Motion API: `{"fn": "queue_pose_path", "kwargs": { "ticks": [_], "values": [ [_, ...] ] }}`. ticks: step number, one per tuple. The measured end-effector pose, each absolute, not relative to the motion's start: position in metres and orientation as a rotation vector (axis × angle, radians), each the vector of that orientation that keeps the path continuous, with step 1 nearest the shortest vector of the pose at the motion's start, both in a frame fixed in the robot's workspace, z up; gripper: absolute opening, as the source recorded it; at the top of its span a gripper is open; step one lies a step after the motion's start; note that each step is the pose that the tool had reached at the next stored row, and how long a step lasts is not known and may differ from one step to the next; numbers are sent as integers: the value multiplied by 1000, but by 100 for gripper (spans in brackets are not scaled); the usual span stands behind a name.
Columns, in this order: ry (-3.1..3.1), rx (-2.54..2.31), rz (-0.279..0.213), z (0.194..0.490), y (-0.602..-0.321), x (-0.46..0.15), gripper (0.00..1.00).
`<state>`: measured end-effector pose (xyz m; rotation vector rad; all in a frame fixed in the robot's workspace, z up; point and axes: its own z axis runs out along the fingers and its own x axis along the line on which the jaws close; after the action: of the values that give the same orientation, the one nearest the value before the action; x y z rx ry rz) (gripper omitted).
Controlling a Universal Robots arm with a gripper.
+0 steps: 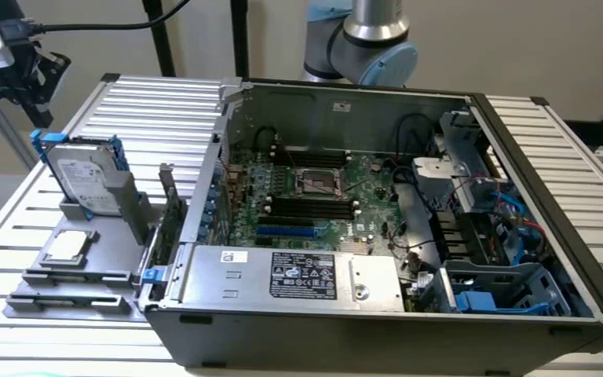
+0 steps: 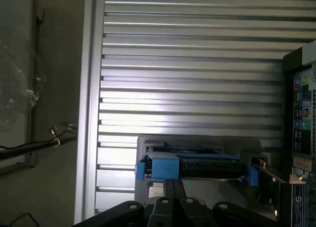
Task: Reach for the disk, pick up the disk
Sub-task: 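Pick up the disk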
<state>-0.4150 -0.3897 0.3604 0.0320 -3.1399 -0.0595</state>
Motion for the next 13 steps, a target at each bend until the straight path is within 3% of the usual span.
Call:
{"fn": "queue_pose_path", "kwargs": {
  "ticks": [13],
  "values": [
    [-3122,307,-58,360,-380,-415,11]
  ]
}}
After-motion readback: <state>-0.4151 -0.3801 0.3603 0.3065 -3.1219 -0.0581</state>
